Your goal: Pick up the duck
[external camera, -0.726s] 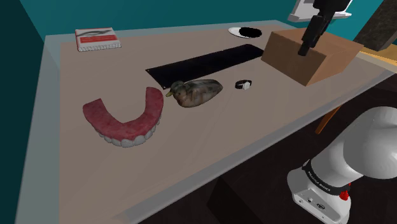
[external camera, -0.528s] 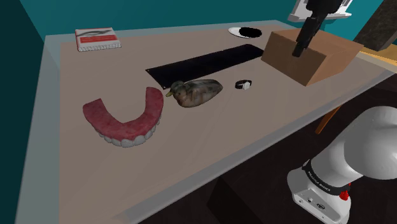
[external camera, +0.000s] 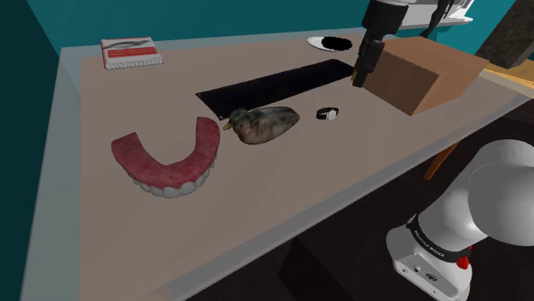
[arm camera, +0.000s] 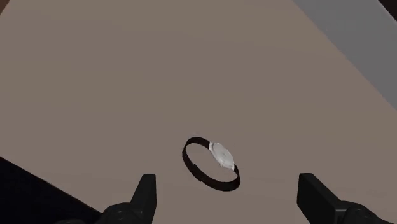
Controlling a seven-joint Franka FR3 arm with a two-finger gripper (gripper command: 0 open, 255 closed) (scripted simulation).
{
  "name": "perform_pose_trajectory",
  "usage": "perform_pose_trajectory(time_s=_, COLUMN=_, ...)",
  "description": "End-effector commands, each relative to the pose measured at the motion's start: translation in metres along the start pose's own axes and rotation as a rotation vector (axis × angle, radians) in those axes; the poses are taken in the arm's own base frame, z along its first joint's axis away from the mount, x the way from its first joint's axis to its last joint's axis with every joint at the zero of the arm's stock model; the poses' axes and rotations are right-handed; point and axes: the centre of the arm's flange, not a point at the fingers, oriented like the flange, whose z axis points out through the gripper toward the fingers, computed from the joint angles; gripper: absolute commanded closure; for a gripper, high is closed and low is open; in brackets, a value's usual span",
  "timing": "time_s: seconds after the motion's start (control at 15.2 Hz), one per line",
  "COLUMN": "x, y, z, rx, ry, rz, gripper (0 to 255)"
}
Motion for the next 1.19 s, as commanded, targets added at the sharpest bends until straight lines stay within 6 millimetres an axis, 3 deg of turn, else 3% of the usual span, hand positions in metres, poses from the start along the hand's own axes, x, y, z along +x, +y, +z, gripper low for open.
perform_pose_trajectory(time_s=0.0, x=0.021, y=-0.006, z=0.006, rx=0.003, ry=0.02, rz=-0.103, gripper=0)
perform_pose_trajectory(time_s=0.66, x=0.11, y=-0.073, z=0.045, rx=0.024, ry=0.109, rz=-0.599, gripper=0)
perform_pose_trajectory(time_s=0.99, x=0.14, y=-0.121, z=0.061, rx=0.035, ry=0.154, rz=-0.846, gripper=0)
perform_pose_trajectory(time_s=1.12, x=0.14, y=-0.122, z=0.066, rx=0.035, ry=0.155, rz=-0.85, gripper=0)
